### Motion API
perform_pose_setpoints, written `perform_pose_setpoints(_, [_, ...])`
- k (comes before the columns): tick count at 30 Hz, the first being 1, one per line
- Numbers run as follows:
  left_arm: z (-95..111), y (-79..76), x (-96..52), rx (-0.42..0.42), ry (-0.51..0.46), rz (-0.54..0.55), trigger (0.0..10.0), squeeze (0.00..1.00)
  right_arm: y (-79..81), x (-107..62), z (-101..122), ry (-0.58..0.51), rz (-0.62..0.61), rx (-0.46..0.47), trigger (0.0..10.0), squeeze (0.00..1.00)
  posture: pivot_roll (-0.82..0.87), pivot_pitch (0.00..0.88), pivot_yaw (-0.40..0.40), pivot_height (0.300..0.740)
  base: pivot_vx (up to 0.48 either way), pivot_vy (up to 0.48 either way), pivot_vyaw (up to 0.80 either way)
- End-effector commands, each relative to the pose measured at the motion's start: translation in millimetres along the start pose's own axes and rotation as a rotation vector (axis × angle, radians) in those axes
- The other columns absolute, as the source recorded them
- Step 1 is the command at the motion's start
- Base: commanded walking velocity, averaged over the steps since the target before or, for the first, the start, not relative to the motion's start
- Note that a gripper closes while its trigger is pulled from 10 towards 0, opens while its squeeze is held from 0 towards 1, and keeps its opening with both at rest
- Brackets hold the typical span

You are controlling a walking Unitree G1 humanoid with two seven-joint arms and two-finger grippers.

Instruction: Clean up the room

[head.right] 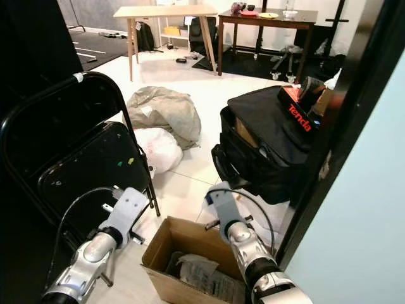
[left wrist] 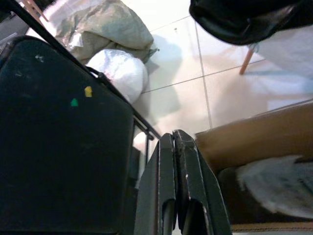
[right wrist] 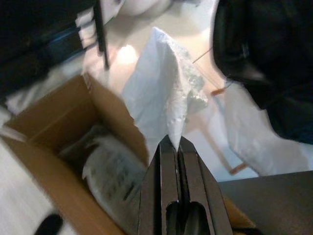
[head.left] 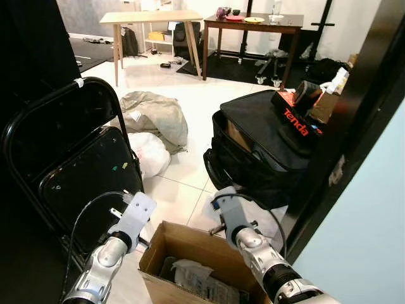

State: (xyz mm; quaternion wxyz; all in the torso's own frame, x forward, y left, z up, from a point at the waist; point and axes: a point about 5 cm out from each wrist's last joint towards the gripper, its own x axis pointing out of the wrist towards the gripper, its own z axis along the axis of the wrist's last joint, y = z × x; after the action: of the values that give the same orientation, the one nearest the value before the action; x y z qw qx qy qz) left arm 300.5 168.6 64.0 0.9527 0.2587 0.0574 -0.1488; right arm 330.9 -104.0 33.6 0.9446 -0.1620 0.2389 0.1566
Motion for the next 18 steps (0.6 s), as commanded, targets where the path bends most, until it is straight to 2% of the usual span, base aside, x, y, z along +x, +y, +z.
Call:
perform_pose_setpoints(1, [-5, 3.0, -1.7, 0.079, 0.009, -0.055, 10.0, 0.0, -2.6, 1.0, -1, 0.036, 0.006, -0.041, 10.0, 0.0, 0.06, 0.139, -0.022, 0.74, 0.0, 0.0, 0.0])
perform_pose_setpoints(2, [-3, 6.3, -1.7, 0.101, -0.007, -0.069, 10.0, 0.0, -5.8, 1.8, 3, 0.033, 0.005, -0.051, 10.0, 0.0, 0.07, 0.179, -0.025, 0.74, 0.0, 0.0, 0.0])
perform_pose_setpoints(3, [-3, 6.3, -1.7, 0.101, -0.007, -0.069, 10.0, 0.0, -5.8, 1.8, 3, 0.033, 0.005, -0.051, 10.0, 0.0, 0.07, 0.179, -0.025, 0.74, 0.0, 0.0, 0.0])
perform_pose_setpoints(7, [16, 1.2, -2.6, 0.103, -0.128, -0.142, 10.0, 0.0, -16.3, 3.4, 15, 0.032, -0.002, -0.186, 10.0, 0.0, 0.08, 0.286, -0.033, 0.74, 0.0, 0.0, 0.0])
perform_pose_setpoints(11, [26, -2.9, -3.6, 0.085, -0.201, -0.184, 10.0, 0.0, -20.4, 3.8, 19, 0.035, -0.004, -0.213, 10.0, 0.0, 0.09, 0.319, -0.032, 0.74, 0.0, 0.0, 0.0])
perform_pose_setpoints(13, [34, -6.2, -6.2, 0.039, -0.246, -0.224, 10.0, 0.0, -21.3, 3.8, 19, 0.037, 0.015, -0.228, 10.0, 0.0, 0.1, 0.354, -0.026, 0.74, 0.0, 0.0, 0.0])
perform_pose_setpoints(18, [37, -10.5, -8.4, 0.019, -0.266, -0.283, 10.0, 0.0, -19.9, 3.6, 17, 0.039, 0.042, -0.253, 10.0, 0.0, 0.11, 0.359, -0.023, 0.74, 0.0, 0.0, 0.0])
